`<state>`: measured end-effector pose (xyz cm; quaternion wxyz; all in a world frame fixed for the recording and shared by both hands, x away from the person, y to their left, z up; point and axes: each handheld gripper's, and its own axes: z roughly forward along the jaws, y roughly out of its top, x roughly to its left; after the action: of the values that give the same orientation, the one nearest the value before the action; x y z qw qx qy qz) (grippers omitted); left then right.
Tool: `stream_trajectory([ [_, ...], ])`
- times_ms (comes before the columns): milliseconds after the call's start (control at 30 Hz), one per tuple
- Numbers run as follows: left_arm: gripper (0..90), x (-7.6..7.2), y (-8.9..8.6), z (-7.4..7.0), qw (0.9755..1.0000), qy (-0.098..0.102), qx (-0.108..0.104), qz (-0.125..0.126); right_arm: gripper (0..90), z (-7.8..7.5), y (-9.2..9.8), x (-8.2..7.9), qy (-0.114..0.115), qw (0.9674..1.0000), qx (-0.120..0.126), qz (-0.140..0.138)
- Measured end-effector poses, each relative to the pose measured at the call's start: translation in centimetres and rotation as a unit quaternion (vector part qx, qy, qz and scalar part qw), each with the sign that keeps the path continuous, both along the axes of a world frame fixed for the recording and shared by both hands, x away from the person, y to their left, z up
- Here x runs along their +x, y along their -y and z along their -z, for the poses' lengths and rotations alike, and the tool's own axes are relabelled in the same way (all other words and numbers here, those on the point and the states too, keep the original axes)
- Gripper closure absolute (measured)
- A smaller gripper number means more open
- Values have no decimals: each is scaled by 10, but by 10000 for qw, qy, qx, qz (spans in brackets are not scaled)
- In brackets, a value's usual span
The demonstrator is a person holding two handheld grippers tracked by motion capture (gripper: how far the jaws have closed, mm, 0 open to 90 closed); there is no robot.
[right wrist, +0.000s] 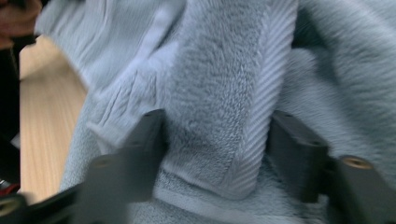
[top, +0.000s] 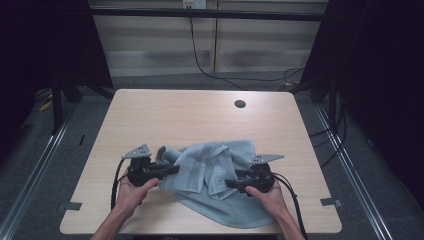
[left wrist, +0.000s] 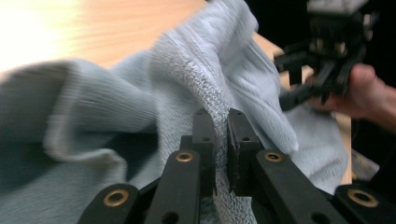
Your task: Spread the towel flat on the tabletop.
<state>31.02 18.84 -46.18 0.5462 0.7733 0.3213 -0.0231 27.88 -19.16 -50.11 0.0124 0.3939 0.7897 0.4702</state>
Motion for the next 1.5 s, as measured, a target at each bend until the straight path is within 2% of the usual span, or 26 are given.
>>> stream_trajectory([
  [100, 835, 4, -14, -3, 9997, 0, -100, -208, 459, 4, -2, -1, -26, 10000, -53, -68],
  [167, 834, 8, -23, -1, 9995, -10, -34, -326, 473, 5, -4, -3, -17, 9999, -72, -74],
  [200, 831, 13, -30, 5, 9988, -126, -8, -475, 540, 4, -5, -5, 46, 9999, -88, -133],
  [267, 827, 16, -32, 9, 9984, -167, 46, -547, 556, 4, -5, -6, 48, 9998, -66, -169],
  [333, 822, 19, -35, 16, 9982, -290, 47, -521, 565, 2, -4, -6, 20, 9998, 63, -197],
  [367, 815, 19, -35, 18, 9981, -297, 99, -533, 602, -1, -1, -8, 65, 9994, 215, -264],
  [433, 815, 20, -36, 21, 9981, -324, 125, -515, 616, -3, 1, -9, 62, 9991, 314, -277],
  [467, 808, 20, -36, 21, 9979, -318, 166, -546, 670, -6, 2, -10, 129, 9990, 322, -290],
  [533, 730, 20, -37, 21, 9978, -270, 192, -578, 782, -15, 8, -13, 279, 9989, 350, -167],
  [567, 714, 18, -37, 17, 9977, -206, 121, -637, 809, -17, 10, -12, 332, 9987, 369, -88],
  [633, 659, 16, -38, 13, 9980, -135, 114, -600, 810, -19, 13, -11, 363, 9986, 392, 15],
  [700, 642, 10, -37, 4, 9977, 125, 132, -647, 822, -25, 21, -6, 457, 9980, 368, 242],
  [767, 640, 4, -36, -4, 9984, 287, 25, -497, 824, -30, 29, 0, 531, 9971, 362, 405],
  [833, 646, 0, -32, -8, 9986, 396, 46, -351, 826, -36, 32, 11, 621, 9966, 135, 518],
  [867, 645, -3, -26, -9, 9993, 365, 81, -37, 827, -37, 33, 15, 624, 9966, 53, 527],
  [900, 645, -3, -26, -9, 9993, 365, 81, -37, 827, -37, 33, 15, 624, 9966, 53, 527],
  [967, 634, -5, -18, -4, 9989, 360, 298, 94, 823, -35, 33, 24, 583, 9963, 57, 629],
  [1033, 608, -6, -10, 1, 9985, 219, 423, 268, 820, -32, 33, 27, 565, 9963, 92, 641],
  [1067, 586, -7, -6, 3, 9982, 187, 454, 335, 810, -26, 30, 29, 505, 9966, -36, 647],
  [1100, 575, -12, 0, -1, 9972, 318, 549, 407, 809, -23, 29, 28, 479, 9968, -71, 638],
  [1133, 572, -12, 0, -1, 9972, 318, 549, 407, 806, -20, 29, 28, 459, 9969, -65, 632],
  [1167, 579, -17, 3, -7, 9968, 432, 446, 503, 799, -18, 29, 27, 445, 9969, -42, 641],
  [1200, 580, -19, 5, -8, 9965, 495, 460, 492, 801, -16, 29, 27, 431, 9971, -35, 629],
  [1333, 548, -24, 5, -16, 9965, 495, 458, 495, 789, -15, 31, 25, 450, 9970, -10, 631],
  [1400, 552, -29, 8, -27, 9957, 637, 272, 618, 769, -17, 34, 23, 467, 9967, 102, 654],
  [1500, 589, -29, 12, -23, 9952, 569, 290, 742, 744, -19, 35, 23, 497, 9966, 158, 639],
])
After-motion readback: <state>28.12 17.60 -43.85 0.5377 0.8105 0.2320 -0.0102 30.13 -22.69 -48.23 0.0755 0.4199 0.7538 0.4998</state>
